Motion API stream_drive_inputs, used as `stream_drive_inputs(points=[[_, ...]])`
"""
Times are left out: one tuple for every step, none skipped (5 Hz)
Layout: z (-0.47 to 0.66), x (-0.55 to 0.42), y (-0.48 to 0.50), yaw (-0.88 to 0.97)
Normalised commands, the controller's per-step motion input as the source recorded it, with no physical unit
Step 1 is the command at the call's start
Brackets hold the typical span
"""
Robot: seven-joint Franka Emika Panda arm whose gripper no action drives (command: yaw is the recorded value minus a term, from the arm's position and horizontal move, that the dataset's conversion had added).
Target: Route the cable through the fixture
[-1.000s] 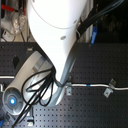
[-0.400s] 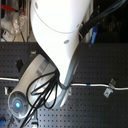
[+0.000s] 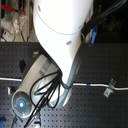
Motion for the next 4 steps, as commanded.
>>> stream_drive_inputs(points=[[0.21,-0.009,-0.077,0.00],[0.19,-0.055,-0.063,0.11],[0.12,-0.114,-0.123,0.39],[0.19,-0.164,-0.078,0.28]])
